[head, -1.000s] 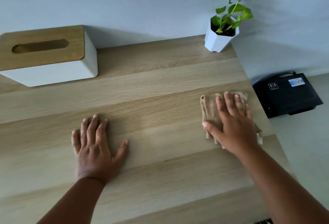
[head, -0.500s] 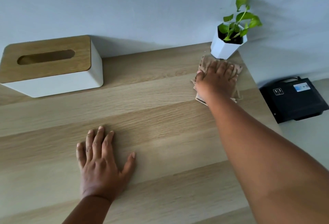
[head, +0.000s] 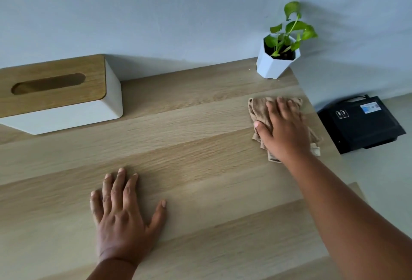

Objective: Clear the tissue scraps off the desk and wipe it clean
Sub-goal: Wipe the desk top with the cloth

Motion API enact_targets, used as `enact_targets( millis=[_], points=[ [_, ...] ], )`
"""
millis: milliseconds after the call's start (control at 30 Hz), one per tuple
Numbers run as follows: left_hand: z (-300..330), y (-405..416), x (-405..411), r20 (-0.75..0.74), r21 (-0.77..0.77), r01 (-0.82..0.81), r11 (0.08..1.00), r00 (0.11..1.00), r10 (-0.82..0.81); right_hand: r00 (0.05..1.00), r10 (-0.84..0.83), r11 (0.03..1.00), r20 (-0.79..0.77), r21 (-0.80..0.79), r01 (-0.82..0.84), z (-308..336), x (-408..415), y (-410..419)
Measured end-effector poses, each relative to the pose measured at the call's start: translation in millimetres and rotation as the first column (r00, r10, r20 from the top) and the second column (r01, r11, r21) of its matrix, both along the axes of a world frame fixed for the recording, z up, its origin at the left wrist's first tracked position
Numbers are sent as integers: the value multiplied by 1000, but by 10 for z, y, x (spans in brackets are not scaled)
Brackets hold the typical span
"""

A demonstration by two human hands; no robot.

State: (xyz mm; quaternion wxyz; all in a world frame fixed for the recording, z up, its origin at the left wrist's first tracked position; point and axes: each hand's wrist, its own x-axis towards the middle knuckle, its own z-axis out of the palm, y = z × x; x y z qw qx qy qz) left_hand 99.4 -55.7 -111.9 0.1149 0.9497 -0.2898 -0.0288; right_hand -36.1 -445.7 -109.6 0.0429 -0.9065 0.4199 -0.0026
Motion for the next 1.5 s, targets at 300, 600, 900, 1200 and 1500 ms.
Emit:
enact_targets(
  millis=[300, 600, 900, 1200, 1500],
  points=[
    [-36, 11, 6, -3, -5, 0, 1000, 1000, 0, 986, 166, 986, 29, 20, -167, 48, 960, -64],
    [-67, -11, 2, 57, -47, 6, 999, 998, -3, 972, 234, 970, -2, 61, -234, 68, 1536, -283],
    [-82, 17, 22, 13, -19, 15, 1000, 1000, -14, 969, 247, 966, 6, 76, -247, 48, 1158, -62],
    [-47, -2, 0, 19, -36, 2, 999, 1000, -1, 986, 167, 984, -26, 60, -166, 17, -570, 134],
    [-44, -1, -1, 21, -35, 3, 999, 1000, -2, 959, -267, 957, -99, 94, 276, 56, 535, 75]
  ],
)
